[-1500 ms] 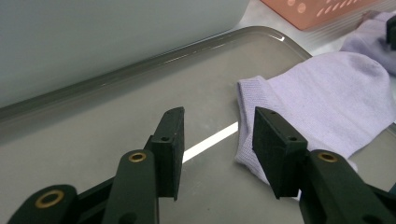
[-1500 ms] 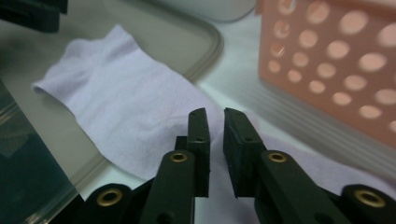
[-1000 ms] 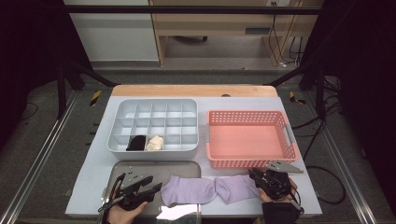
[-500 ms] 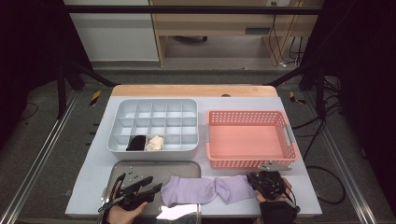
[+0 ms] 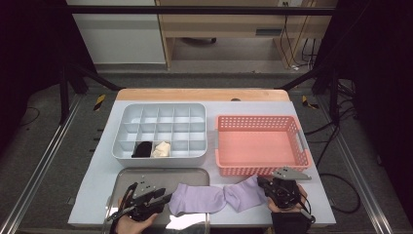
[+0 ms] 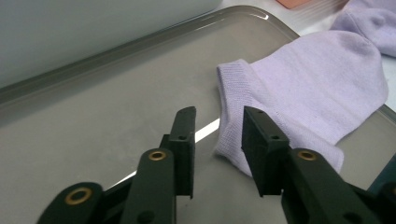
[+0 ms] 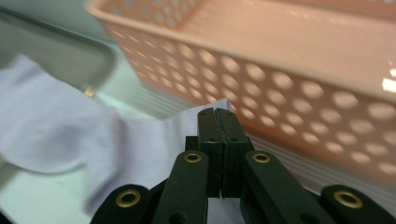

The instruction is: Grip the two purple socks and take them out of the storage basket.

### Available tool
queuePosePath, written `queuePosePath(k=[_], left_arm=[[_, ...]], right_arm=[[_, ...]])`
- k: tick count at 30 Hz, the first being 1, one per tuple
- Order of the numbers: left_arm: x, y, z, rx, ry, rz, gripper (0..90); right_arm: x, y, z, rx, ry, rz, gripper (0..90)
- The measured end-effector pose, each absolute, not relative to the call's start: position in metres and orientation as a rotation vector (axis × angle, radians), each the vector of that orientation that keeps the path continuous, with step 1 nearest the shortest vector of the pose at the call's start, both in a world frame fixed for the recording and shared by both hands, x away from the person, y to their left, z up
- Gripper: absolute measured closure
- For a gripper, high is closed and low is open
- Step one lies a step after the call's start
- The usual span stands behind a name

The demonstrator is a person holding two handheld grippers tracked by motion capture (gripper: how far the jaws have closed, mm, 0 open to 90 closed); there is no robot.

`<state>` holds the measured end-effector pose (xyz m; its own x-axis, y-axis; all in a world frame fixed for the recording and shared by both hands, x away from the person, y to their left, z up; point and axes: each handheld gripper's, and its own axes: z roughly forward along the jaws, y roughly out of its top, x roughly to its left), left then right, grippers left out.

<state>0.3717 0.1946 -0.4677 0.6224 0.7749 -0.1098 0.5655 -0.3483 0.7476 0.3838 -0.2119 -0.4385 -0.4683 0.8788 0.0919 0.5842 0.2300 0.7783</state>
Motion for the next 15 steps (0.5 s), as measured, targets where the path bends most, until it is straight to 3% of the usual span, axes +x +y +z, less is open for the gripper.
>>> queuePosePath(k=[7,15], left_arm=[[0.373,0.191,-0.471,2.077,1.045,0.320,74.1],[0.374,0.189,-0.472,2.085,1.042,0.320,75.7]], right_arm=[[0.373,-0.179,-0.417,1.215,2.192,1.254,90.0],[0.383,-0.125,-0.414,1.106,2.280,1.286,90.0]])
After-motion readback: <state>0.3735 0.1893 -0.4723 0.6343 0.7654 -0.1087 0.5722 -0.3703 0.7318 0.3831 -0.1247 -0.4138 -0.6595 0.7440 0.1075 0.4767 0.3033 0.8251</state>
